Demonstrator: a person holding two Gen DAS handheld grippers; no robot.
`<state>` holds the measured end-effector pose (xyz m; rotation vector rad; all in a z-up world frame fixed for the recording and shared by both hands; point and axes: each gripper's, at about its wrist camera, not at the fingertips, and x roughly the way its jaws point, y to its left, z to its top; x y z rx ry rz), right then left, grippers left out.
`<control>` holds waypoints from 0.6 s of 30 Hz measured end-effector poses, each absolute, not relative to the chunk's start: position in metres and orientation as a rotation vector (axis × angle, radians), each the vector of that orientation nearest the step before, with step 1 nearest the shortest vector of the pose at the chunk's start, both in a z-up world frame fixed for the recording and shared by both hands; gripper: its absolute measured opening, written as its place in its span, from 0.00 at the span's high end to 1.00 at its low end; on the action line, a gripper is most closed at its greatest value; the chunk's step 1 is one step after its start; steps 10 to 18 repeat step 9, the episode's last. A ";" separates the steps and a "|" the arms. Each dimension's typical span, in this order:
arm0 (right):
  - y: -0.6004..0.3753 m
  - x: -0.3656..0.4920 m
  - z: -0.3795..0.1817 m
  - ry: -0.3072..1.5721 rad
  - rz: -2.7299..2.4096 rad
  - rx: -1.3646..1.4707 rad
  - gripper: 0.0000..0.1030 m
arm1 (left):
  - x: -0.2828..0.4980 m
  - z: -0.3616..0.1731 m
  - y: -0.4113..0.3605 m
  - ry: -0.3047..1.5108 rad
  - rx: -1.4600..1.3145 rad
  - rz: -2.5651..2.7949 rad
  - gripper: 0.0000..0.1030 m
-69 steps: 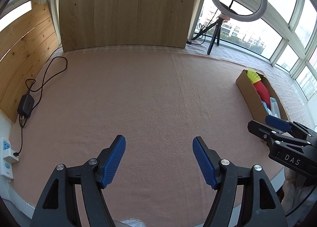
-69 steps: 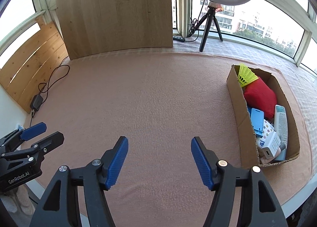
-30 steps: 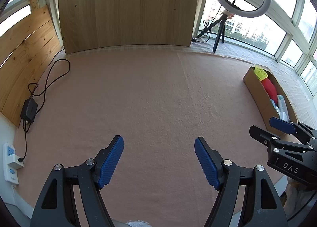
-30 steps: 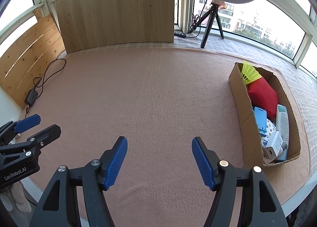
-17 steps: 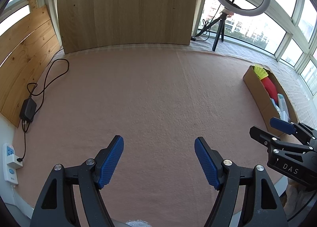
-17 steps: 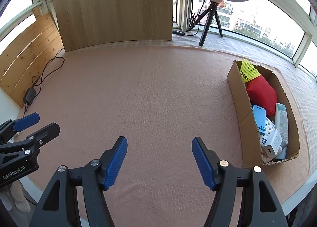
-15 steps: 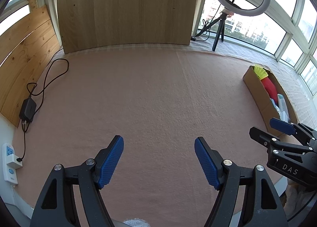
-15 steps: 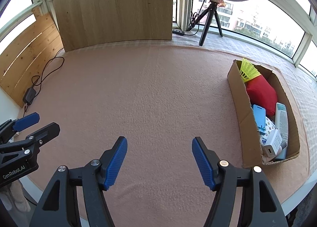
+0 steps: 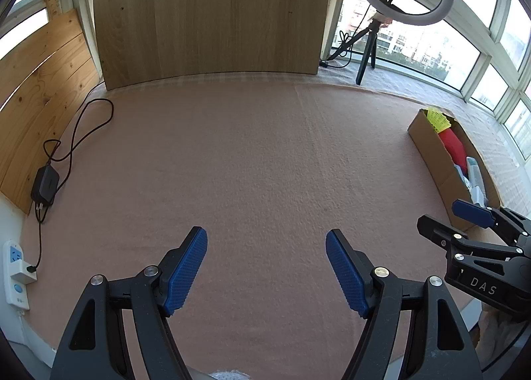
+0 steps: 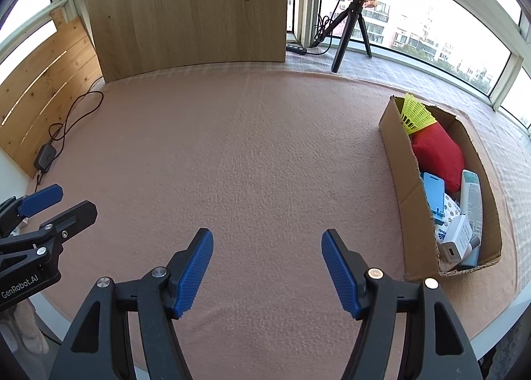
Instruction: Organize objects
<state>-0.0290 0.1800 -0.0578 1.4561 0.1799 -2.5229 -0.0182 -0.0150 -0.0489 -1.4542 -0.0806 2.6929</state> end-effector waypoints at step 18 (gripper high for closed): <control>0.179 -0.034 -0.064 0.194 -2.512 1.480 0.38 | -0.024 -0.054 -0.017 -0.087 -1.456 2.686 0.25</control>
